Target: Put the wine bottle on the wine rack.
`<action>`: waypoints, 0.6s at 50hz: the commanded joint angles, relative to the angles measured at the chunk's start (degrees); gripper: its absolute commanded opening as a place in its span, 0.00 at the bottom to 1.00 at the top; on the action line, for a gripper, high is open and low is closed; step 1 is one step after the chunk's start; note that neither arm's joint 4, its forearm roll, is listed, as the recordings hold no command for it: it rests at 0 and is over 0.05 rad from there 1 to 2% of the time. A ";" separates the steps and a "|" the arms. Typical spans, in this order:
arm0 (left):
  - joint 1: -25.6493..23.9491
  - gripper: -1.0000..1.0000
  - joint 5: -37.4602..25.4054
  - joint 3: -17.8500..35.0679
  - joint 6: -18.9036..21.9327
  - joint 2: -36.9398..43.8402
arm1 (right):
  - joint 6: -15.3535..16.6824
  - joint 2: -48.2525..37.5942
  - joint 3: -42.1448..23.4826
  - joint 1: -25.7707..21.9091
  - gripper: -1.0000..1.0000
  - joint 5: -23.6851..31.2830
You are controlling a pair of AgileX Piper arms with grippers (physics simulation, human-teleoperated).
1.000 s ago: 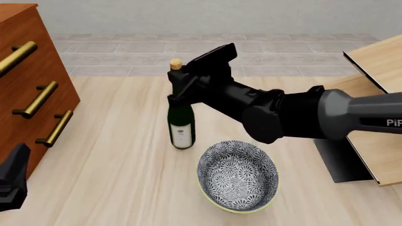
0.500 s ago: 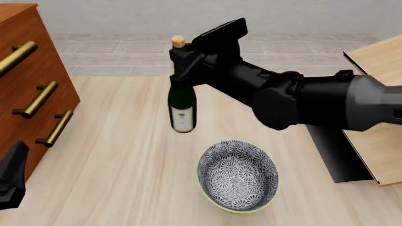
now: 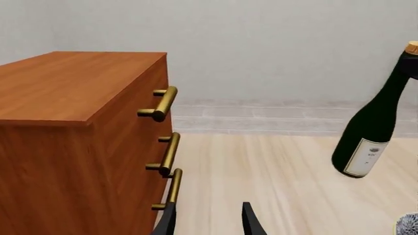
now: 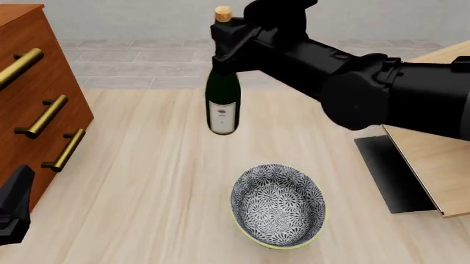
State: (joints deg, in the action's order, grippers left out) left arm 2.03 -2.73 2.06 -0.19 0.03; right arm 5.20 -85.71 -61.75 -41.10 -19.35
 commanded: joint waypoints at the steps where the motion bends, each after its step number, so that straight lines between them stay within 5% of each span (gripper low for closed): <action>1: -0.35 1.00 0.26 -0.06 -0.31 0.01 | -0.25 3.45 -1.96 2.56 0.00 3.09; 30: -0.76 1.00 1.33 -1.07 -1.30 -0.02 | 1.19 10.84 -3.08 13.02 0.00 11.74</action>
State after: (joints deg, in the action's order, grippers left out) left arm 1.36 -1.68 1.22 -1.23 0.01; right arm 6.80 -77.76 -63.67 -31.24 -10.32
